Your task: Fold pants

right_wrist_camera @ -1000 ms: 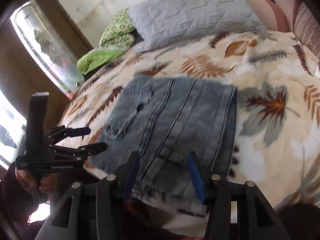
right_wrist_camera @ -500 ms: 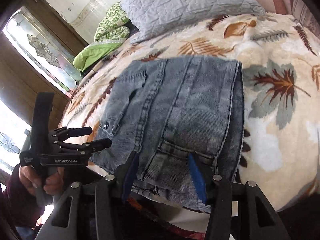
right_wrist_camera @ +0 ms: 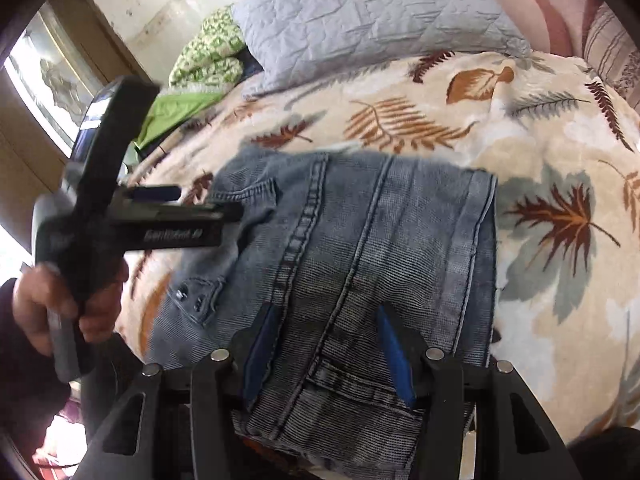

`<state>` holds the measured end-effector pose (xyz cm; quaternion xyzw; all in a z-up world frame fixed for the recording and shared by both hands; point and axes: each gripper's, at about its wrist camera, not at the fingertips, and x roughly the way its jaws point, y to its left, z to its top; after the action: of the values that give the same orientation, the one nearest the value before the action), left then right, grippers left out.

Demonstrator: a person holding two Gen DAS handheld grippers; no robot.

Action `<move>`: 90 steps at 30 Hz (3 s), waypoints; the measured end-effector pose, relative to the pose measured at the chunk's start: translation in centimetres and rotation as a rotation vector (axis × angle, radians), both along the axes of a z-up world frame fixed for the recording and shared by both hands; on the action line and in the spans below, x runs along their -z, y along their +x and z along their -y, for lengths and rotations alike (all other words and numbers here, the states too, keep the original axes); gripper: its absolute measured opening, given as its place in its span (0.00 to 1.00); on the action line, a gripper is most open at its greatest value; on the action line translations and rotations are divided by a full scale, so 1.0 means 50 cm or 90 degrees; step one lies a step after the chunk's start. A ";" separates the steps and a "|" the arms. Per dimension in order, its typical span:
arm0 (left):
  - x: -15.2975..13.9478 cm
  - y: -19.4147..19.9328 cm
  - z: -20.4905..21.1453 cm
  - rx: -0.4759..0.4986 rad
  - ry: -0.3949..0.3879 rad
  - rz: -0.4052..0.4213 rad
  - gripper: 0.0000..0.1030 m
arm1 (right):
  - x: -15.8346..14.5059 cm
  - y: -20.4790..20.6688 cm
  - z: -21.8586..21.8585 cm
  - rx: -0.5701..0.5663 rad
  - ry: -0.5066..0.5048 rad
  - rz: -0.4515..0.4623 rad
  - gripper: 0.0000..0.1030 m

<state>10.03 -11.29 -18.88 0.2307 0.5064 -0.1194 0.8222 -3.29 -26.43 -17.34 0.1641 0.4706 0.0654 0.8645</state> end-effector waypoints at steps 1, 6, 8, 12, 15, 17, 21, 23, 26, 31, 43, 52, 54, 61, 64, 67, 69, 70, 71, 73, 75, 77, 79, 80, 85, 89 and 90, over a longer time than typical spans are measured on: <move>0.003 0.004 0.004 0.001 0.001 0.002 0.91 | 0.002 -0.001 0.004 0.002 0.007 0.006 0.53; 0.008 0.022 0.011 0.013 0.009 0.009 0.98 | 0.016 0.005 0.027 0.005 0.048 0.009 0.54; 0.011 0.029 0.009 0.011 0.006 0.006 1.00 | 0.016 0.009 0.026 0.003 0.045 0.012 0.54; 0.016 0.034 0.010 0.014 0.002 0.009 1.00 | 0.018 0.013 0.013 -0.003 0.036 0.018 0.55; 0.016 0.033 0.011 0.017 0.003 0.014 1.00 | 0.020 0.016 0.013 -0.004 0.036 0.021 0.55; 0.016 0.031 0.009 0.016 0.002 0.016 1.00 | 0.019 0.016 0.012 -0.004 0.033 0.022 0.55; 0.012 0.026 0.006 0.008 0.001 0.021 1.00 | 0.018 0.011 0.008 -0.002 0.024 0.026 0.55; 0.003 0.019 0.002 0.002 -0.002 0.019 1.00 | 0.016 0.009 0.006 -0.001 0.020 0.025 0.55; -0.027 0.005 -0.015 0.001 -0.021 0.016 1.00 | 0.003 -0.001 0.008 0.000 0.018 0.025 0.55; -0.076 -0.022 -0.064 -0.011 -0.060 0.022 1.00 | -0.027 -0.024 0.035 0.037 -0.010 0.043 0.55; -0.022 -0.140 -0.078 0.031 -0.037 -0.050 1.00 | -0.040 -0.021 0.019 0.056 -0.163 -0.003 0.55; 0.020 -0.140 -0.097 0.012 -0.059 -0.087 1.00 | -0.022 -0.025 -0.032 0.013 -0.235 -0.003 0.55; 0.022 -0.138 -0.098 0.012 -0.061 -0.088 1.00 | -0.021 -0.024 -0.032 0.014 -0.233 -0.004 0.55; 0.030 -0.132 -0.097 0.017 -0.067 -0.094 1.00 | -0.013 -0.018 -0.032 0.013 -0.233 -0.001 0.55; 0.031 -0.131 -0.097 0.019 -0.065 -0.092 1.00 | -0.010 -0.016 -0.033 0.011 -0.237 0.001 0.55; 0.028 -0.130 -0.094 0.015 -0.059 -0.094 1.00 | -0.009 -0.016 -0.032 0.011 -0.236 0.002 0.55; 0.018 -0.129 -0.086 0.014 -0.048 -0.095 1.00 | -0.010 -0.016 -0.030 0.011 -0.234 0.001 0.55; 0.006 -0.129 -0.083 0.015 -0.044 -0.090 1.00 | -0.011 -0.017 -0.030 0.011 -0.235 0.001 0.55; -0.004 -0.129 -0.082 0.016 -0.045 -0.084 1.00 | -0.012 -0.017 -0.029 0.011 -0.235 0.001 0.55; -0.037 -0.124 -0.081 0.020 -0.062 -0.063 1.00 | -0.018 -0.018 -0.024 0.013 -0.227 0.002 0.56; -0.072 -0.112 -0.079 0.022 -0.084 -0.048 1.00 | -0.029 -0.018 -0.014 0.023 -0.217 0.011 0.56; -0.090 -0.094 -0.073 0.023 -0.087 -0.034 1.00 | -0.043 -0.013 0.001 0.035 -0.206 0.026 0.56; -0.097 -0.068 -0.061 0.018 -0.073 -0.017 1.00 | -0.056 0.001 0.018 0.048 -0.198 0.035 0.56; -0.096 -0.051 -0.054 0.015 -0.071 -0.012 1.00 | -0.061 0.012 0.026 0.055 -0.200 0.038 0.56; -0.063 0.026 -0.020 -0.010 -0.074 -0.014 1.00 | -0.065 0.084 0.057 0.065 -0.177 0.040 0.56; -0.016 0.064 0.009 -0.019 -0.052 -0.031 1.00 | -0.040 0.133 0.077 0.067 -0.135 0.034 0.56; 0.003 0.073 0.013 -0.020 -0.046 -0.046 1.00 | -0.026 0.146 0.081 0.065 -0.126 0.019 0.58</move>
<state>13.70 -11.94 -19.05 0.1882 0.5347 -0.1329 0.8130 3.99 -30.47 -16.07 0.1011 0.4526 -0.0232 0.8856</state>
